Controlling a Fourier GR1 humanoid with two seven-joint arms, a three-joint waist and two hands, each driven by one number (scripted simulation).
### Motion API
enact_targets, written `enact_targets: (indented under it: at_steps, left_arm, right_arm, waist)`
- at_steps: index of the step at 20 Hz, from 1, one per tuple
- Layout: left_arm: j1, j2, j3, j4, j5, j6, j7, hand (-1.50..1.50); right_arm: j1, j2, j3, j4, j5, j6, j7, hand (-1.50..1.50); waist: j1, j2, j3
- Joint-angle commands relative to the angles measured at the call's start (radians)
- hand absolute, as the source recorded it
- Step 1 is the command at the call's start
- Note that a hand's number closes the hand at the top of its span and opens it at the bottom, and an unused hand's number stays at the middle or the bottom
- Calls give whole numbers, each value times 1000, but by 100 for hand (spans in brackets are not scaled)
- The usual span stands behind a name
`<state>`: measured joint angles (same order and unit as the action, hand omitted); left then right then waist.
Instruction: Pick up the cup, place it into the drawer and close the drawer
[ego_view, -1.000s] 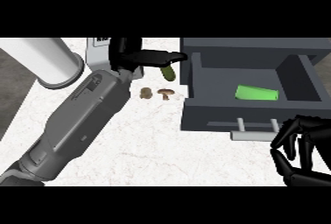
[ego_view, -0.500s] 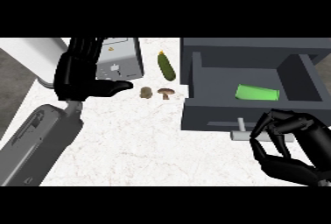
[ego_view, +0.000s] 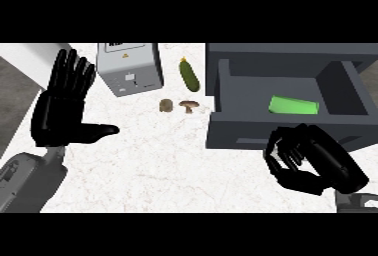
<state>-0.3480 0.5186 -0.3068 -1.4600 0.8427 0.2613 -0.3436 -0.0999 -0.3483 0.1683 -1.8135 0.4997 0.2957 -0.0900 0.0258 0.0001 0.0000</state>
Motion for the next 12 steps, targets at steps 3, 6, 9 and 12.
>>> enact_targets:
  at_steps: [3,6,9,12]
  left_arm:
    - [121,63,90,-48,14,-103,3,-150]
    - [156,43,115,-7,5,-161,-24,-150]
    - [225,64,152,-56,14,-205,-22,-150]
    - [227,17,162,-13,-25,-225,-63,-150]
  right_arm:
    - [-150,66,44,298,171,-117,-79,150]
    - [-170,95,61,421,231,-160,-94,-150]
    - [-207,72,56,500,273,-157,-113,-150]
    - [-307,138,60,688,321,-215,-142,-150]
  waist:
    - [-5,2,0]
    - [-12,2,0]
    - [-9,1,0]
    - [-11,3,0]
